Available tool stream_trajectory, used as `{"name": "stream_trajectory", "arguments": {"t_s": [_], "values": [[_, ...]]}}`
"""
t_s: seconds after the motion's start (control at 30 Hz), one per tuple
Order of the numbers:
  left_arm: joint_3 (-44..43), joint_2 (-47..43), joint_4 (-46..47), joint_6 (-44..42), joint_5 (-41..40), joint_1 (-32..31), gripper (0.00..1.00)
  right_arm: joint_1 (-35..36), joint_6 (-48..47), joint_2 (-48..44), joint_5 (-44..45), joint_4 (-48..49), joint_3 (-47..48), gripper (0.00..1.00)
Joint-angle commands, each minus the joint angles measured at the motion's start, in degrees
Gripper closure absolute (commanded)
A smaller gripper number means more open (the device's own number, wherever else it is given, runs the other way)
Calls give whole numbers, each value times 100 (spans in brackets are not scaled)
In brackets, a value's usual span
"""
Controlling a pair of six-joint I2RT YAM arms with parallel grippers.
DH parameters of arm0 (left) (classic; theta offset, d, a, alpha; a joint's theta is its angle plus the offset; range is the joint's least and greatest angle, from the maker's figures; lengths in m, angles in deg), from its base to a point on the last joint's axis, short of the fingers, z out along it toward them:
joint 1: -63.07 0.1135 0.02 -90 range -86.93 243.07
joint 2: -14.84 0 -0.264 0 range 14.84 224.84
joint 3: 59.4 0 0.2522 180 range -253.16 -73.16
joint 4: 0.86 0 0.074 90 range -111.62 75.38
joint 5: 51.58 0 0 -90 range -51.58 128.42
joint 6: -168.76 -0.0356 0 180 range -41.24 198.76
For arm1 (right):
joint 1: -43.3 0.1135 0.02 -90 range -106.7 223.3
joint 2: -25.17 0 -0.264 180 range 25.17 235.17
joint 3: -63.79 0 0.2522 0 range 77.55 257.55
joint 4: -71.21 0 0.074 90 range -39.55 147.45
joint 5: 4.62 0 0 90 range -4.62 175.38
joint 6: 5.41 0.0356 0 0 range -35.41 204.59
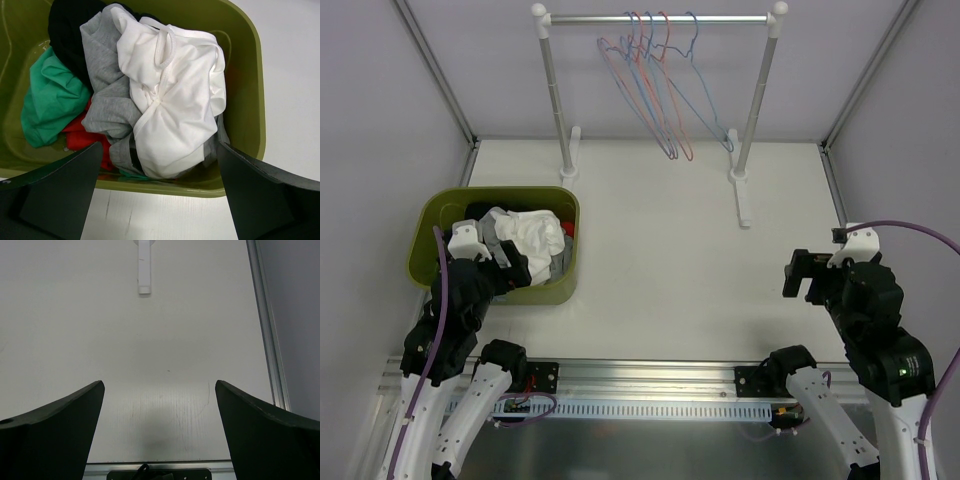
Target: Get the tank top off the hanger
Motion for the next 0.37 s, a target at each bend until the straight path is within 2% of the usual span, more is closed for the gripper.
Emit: {"name": "stream_trajectory", "arguments": {"t_s": [0.0, 0.33], "values": [[40, 43, 183, 67, -49, 46, 1, 36, 70, 64, -61, 251, -36, 1], [49, 61, 183, 75, -76, 46, 1, 45, 132, 143, -131, 277, -115, 1]]}}
